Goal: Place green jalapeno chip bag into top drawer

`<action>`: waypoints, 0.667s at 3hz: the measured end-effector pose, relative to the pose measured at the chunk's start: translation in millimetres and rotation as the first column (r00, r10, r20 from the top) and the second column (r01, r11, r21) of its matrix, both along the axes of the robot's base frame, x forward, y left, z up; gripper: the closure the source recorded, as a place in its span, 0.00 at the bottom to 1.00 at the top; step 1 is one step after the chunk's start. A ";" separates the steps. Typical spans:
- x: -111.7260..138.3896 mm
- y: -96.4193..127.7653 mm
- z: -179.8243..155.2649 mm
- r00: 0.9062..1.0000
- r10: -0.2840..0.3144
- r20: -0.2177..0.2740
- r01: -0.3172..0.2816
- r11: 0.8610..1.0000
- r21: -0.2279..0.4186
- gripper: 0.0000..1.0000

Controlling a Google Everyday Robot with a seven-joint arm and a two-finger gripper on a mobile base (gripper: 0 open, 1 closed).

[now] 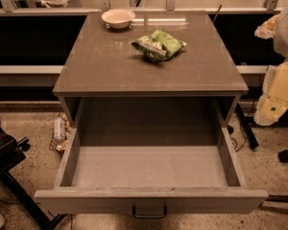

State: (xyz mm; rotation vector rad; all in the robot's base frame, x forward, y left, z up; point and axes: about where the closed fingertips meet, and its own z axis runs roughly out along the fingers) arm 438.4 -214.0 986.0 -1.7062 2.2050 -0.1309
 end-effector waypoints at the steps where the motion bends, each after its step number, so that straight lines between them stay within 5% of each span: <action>1: 0.0 0.0 0.0 1.000 0.000 0.000 0.000 1.000 0.000 0.00; 2: 8.0 2.9 3.0 0.999 0.020 0.029 -0.020 1.000 0.001 0.00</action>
Offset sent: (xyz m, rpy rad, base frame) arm 0.0108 0.0027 0.0009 0.0029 -0.0241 0.0302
